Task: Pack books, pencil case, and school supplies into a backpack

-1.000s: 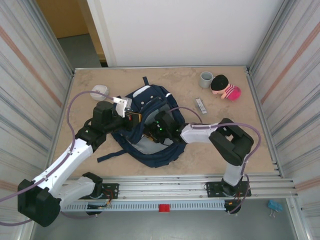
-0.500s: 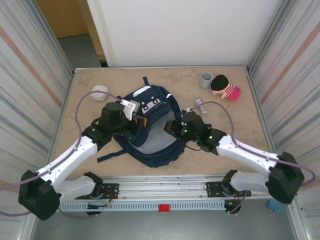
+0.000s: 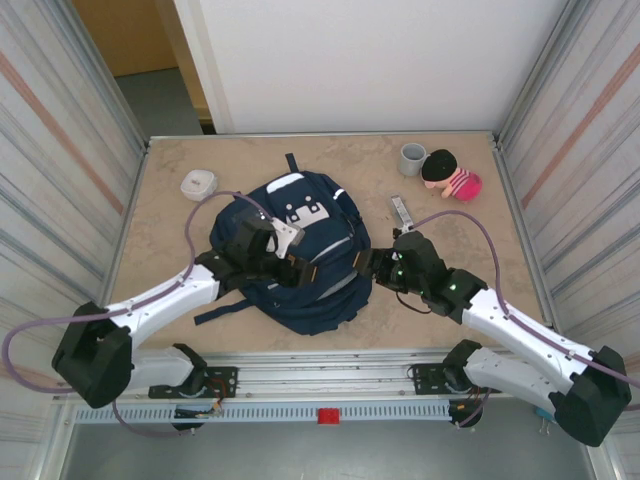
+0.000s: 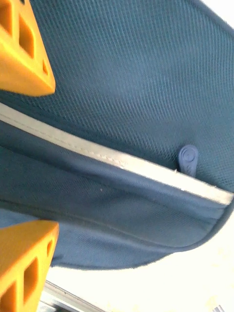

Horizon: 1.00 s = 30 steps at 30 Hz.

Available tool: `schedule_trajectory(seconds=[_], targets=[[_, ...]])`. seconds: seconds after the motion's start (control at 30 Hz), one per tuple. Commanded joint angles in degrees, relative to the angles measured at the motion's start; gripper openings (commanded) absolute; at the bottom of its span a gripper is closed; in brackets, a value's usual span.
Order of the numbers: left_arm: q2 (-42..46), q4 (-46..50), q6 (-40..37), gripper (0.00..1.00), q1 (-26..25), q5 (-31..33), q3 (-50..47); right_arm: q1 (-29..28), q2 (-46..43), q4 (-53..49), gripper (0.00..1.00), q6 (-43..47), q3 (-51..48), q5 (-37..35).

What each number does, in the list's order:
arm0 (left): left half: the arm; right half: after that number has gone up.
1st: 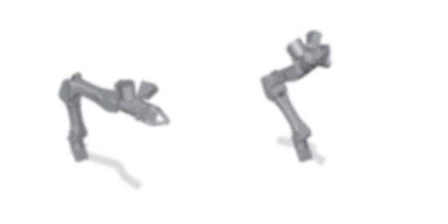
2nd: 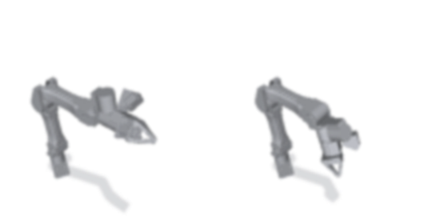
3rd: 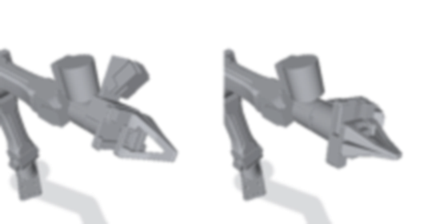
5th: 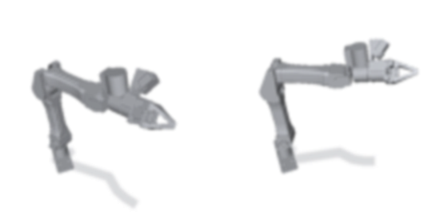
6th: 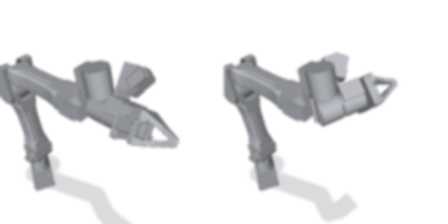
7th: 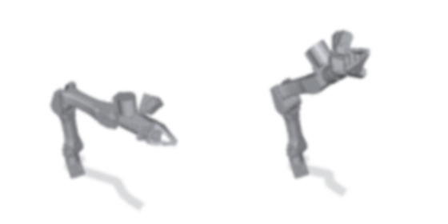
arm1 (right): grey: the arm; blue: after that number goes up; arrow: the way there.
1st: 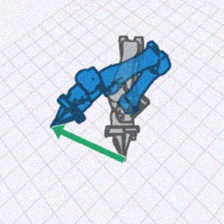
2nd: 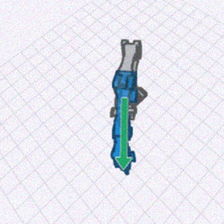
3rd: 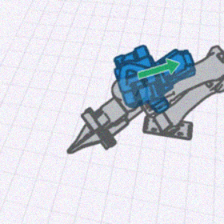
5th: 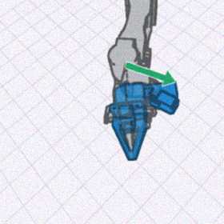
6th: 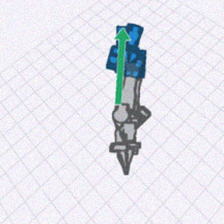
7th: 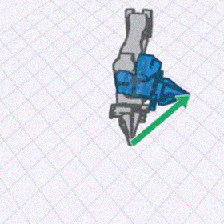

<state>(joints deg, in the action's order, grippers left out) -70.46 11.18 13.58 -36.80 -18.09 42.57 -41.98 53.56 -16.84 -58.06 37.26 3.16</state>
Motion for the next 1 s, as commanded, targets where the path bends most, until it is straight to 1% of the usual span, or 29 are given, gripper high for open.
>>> schedule_trajectory(seconds=[0.0,0.1,0.13,0.23,0.3,0.4,0.47,0.6,0.7,0.83,0.97], targets=[[6.0,7.2,1.1,0.74,4.2,0.1,1.8,-0.4,1.8,0.5,0.62,-1.6,-0.9,4.9],[9.8,11.6,3.5,0.76,9.3,-2.5,1.3,-2.8,2.9,4.0,0.65,-5.9,-2.8,7.6],[11.0,12.7,4.6,0.76,10.7,-2.2,0.7,-3.7,2.9,5.8,0.66,-7.5,-3.6,7.8],[13.0,14.4,8.1,0.78,15.1,-1.3,-1.6,-5.6,6.8,12.0,0.68,-12.4,-5.5,8.8],[12.8,13.5,10.2,0.8,18.9,-2.6,-3.5,-5.6,9.7,14.9,0.7,-13.6,-5.8,10.0],[11.1,10.1,13.0,0.85,24.5,-5.3,-6.6,-5.5,13.9,16.2,0.75,-14.3,-4.8,10.6],[9.4,8.3,13.9,0.86,26.6,-5.4,-7.8,-5.3,15.8,18.0,0.75,-14.5,-4.4,10.8],[5.5,5.4,13.8,0.88,27.4,-2.7,-8.3,-3.6,18.4,21.2,0.73,-14.4,-4.1,12.3],[3.4,2.0,13.3,0.9,27.4,-2.5,-8.6,-1.6,19.2,21.2,0.69,-13.6,-3.7,13.2],[1.4,-5.1,11.4,0.9,27.4,-2.8,-10.5,1.6,20.1,21.6,0.69,-12.5,-3.2,15.6],[-1.5,-8.2,8.9,0.89,27.3,-2.7,-10.5,3.8,19.9,20.2,0.66,-10.8,-2.1,16.8]])
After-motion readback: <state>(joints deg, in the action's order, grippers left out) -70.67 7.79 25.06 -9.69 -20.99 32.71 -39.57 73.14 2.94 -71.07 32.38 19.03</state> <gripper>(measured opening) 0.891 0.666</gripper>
